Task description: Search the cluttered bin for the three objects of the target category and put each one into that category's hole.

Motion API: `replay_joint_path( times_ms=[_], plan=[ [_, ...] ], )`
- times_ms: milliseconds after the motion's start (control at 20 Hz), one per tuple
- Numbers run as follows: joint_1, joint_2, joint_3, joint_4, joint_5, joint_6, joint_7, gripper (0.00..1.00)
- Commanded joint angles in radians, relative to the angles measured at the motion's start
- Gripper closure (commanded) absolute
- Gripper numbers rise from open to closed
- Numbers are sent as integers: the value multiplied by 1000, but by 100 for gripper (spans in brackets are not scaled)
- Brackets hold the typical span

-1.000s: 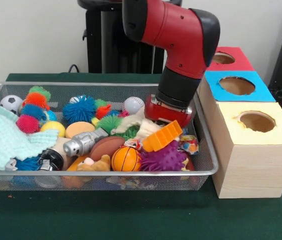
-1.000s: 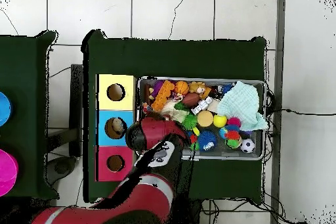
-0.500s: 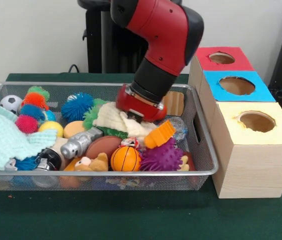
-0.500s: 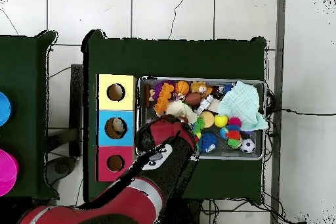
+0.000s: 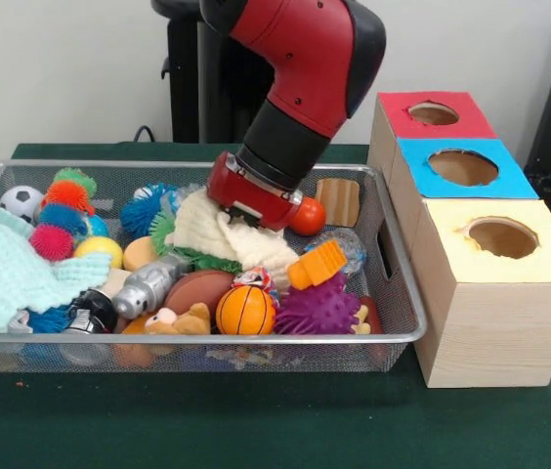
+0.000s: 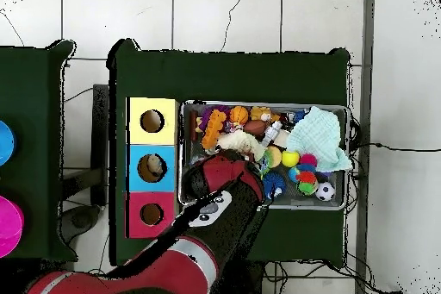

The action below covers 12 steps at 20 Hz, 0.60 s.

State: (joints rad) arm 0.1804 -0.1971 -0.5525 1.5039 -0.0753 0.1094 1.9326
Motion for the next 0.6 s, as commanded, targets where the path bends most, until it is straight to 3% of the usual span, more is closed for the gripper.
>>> replay_joint_path(
  times_ms=[50, 150, 300, 450, 600],
  plan=[
    [-180, -46, 69, -12, -48, 85, 23, 100],
    [-238, -60, 149, 3, -50, 92, 9, 100],
    [-287, -89, 208, 31, -58, 110, 1, 100],
    [-320, -158, 224, 57, -81, 193, -48, 100],
    [-376, -238, 280, 14, -77, 339, -127, 100]
  ],
)
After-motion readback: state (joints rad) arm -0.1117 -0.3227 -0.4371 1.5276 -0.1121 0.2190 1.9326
